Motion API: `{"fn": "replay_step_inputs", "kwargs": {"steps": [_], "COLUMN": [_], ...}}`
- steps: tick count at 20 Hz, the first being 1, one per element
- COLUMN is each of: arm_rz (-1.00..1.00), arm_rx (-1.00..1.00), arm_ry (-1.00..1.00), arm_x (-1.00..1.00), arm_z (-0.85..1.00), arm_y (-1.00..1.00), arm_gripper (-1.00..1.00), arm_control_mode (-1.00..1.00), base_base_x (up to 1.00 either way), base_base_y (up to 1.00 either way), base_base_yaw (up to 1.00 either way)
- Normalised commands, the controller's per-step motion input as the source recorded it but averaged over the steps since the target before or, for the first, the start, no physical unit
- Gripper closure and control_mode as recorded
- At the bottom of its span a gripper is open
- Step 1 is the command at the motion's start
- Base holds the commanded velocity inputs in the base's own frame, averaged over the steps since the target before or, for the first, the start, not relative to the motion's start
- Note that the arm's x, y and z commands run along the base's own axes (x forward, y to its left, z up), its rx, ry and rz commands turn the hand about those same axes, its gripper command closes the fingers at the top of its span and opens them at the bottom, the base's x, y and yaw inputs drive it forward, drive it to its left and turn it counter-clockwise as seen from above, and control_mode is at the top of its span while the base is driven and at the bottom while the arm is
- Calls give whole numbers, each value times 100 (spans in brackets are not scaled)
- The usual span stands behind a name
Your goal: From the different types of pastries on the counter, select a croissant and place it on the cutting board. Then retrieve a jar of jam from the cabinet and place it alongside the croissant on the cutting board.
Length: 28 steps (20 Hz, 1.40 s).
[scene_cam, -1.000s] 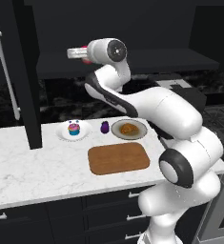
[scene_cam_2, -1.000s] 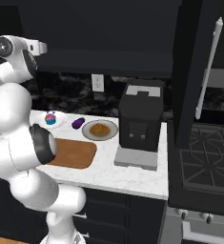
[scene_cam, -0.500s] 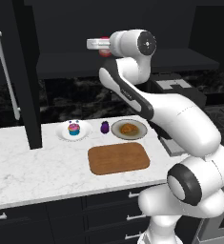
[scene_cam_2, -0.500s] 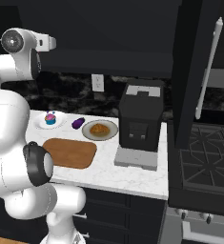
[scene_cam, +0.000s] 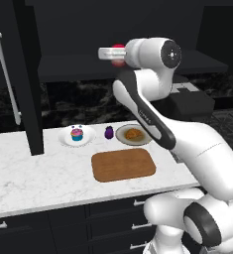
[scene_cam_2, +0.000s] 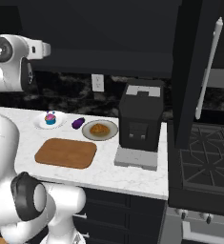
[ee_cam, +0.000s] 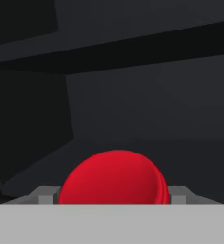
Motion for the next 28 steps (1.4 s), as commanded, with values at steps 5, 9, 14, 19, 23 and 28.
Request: {"fn": "replay_step_inputs", "kwargs": {"steps": [5, 9, 14, 19, 23, 28], "arm_rz": [0, 0, -1, 0, 0, 0], "arm_rx": [-1, 0, 0, -3, -10, -12], "arm_ry": [0, 4, 6, 3, 0, 0], "arm_x": [-100, -100, -100, -78, -36, -35], "arm_z": [-1, -10, -68, -99, -100, -100], "arm_y": [-36, -32, -16, -28, -42, -35], "arm_gripper": [100, 100, 100, 100, 100, 100], "arm_control_mode": [-100, -100, -100, -100, -100, -100], "base_base_x": [0, 0, 0, 0, 0, 0], "base_base_y": [0, 0, 0, 0, 0, 0], "base_base_yaw": [0, 0, 0, 0, 0, 0]}}
